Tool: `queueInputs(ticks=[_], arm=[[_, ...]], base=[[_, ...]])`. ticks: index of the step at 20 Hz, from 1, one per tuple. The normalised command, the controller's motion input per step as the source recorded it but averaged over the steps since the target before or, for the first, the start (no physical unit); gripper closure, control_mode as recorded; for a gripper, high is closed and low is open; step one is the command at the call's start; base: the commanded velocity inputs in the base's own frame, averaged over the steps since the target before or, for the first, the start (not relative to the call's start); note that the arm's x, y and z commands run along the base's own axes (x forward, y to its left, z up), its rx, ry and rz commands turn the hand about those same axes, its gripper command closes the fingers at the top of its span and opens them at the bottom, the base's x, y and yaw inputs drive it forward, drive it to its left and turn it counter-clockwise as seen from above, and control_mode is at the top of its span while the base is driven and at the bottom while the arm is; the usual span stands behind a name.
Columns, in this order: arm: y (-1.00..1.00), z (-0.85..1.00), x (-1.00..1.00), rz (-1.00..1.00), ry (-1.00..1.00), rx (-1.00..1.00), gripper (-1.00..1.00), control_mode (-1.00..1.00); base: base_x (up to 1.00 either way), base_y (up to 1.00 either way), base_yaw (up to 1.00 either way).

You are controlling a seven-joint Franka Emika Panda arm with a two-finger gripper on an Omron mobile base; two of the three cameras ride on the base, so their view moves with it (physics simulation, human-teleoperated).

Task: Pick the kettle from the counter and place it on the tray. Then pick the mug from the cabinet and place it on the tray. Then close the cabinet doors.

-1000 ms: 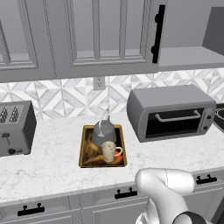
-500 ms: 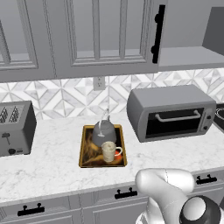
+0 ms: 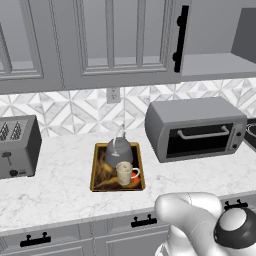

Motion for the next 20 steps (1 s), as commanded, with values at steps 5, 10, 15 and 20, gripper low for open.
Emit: queueInputs(ticks=[5, 10, 15, 20], arm=[[-0.21, 0.0, 0.29, 0.03, 0.14, 0.0, -1.0, -1.0], [-0.01, -0.06, 0.29, 0.16, 0.1, 0.0, -1.0, -1.0], [0.0, -0.02, 0.29, 0.21, 0.1, 0.0, -1.0, -1.0], [0.18, -0.03, 0.1, 0.24, 0.14, -0.04, -1.0, -1.0]], base=[[0.0, 0.0, 0.0], [0.0, 0.0, 0.0], [0.0, 0.0, 0.0], [0.0, 0.0, 0.0]])
